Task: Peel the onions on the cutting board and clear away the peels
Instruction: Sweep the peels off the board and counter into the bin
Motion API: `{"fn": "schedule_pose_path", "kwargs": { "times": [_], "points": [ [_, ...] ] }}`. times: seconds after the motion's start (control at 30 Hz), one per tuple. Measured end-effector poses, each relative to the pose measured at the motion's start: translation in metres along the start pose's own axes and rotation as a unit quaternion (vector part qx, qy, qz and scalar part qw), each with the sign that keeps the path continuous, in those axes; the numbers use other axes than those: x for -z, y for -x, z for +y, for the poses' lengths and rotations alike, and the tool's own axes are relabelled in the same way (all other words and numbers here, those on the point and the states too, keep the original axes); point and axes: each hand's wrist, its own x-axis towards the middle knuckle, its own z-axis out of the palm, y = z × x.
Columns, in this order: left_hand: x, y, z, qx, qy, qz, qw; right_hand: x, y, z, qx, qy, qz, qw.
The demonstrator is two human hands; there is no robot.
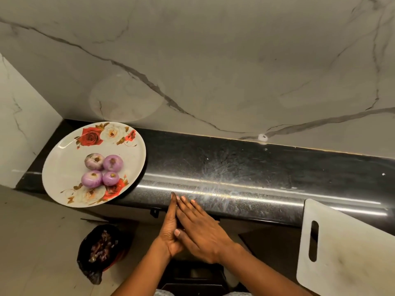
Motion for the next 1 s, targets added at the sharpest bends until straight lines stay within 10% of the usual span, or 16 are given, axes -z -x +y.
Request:
{"fn": "schedule_pose_path", "kwargs": {
  "times": [0.23,1.0],
  "points": [
    [0.004,0.002,0.001,0.018,0.03,-0.075,0.997,0.022,0.029,0.04,-0.062,-0.05,0.098,0.992],
    [0.022,-0.006,0.01,0.068,-0.06,-0.023,0.996,-0.008,0.049,0.009,-0.009,0.047,0.019,0.999]
  ]
}}
